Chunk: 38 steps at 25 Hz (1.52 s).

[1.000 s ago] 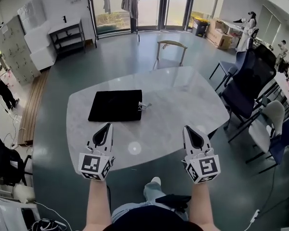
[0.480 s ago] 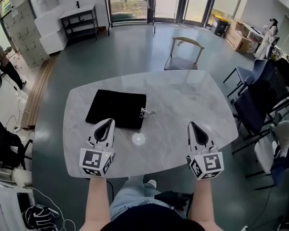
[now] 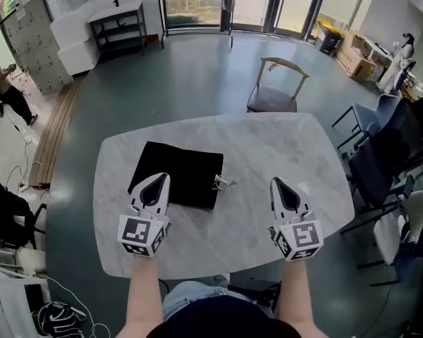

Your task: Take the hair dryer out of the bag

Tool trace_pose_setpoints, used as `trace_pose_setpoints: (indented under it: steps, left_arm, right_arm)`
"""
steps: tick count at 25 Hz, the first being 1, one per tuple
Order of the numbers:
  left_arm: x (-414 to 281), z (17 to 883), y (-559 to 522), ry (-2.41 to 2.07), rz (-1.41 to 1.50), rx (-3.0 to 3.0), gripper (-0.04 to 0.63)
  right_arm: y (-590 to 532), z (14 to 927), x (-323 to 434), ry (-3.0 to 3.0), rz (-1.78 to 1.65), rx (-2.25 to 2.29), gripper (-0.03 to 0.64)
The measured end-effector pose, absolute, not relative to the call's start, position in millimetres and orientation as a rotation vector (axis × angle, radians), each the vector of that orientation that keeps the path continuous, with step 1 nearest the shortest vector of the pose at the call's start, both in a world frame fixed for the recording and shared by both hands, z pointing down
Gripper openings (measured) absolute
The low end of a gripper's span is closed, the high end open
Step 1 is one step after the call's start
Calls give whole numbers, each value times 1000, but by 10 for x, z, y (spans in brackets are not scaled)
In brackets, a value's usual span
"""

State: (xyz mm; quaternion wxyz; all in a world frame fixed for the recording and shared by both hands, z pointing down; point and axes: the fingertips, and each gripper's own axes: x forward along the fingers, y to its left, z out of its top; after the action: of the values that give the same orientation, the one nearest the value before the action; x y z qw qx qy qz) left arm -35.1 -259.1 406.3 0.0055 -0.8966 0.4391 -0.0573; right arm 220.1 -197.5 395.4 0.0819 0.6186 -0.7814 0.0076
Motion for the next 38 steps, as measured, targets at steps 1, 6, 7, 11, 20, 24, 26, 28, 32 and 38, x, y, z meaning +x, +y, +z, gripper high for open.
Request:
trace_pose_setpoints:
  steps: [1,6,7,11,20,24,26,28,32,38]
  left_arm:
    - [-349,4113,-2622,1365,-193,-2826,12]
    - [-319,4483,-2681,1360,-305,-2916,12]
    - [-287,4575,-2681,1357,-336,-2934,15]
    - [-75,4967,-2590,1300,-521,-2993,107]
    - [227,5837,-2407,1441,-878,-3063,163]
    - [224,6151,-2352,1569,-1035,-3056,201]
    - [273,6218,-2356,1596,-1060,-3068,209]
    - [314,6265,-2389,1635,-1072,-3071,216]
    - [385,6371,-2424,1713,-1129,-3064,250]
    - [371,6570,-2423,1851,-1365,-2897,153]
  right_arm:
    - [-2025,3993,2158,-2334,32,1834,23]
    - [-2170,4241,1994,-2333,99,1775,23]
    - [-2190,4300,1980,-2333,114,1762,23]
    - [-2228,4539,1971,-2336,182,1695,23]
    - [-2271,4965,2371,-2303,297,1587,23]
    - [-2223,5186,2519,-2281,368,1565,23]
    - [-2224,5250,2522,-2287,383,1536,23]
    - [-2246,5293,2507,-2302,376,1494,23]
    - [-2273,5330,2551,-2306,388,1468,23]
    - [-2286,5349,2626,-2306,383,1441,23]
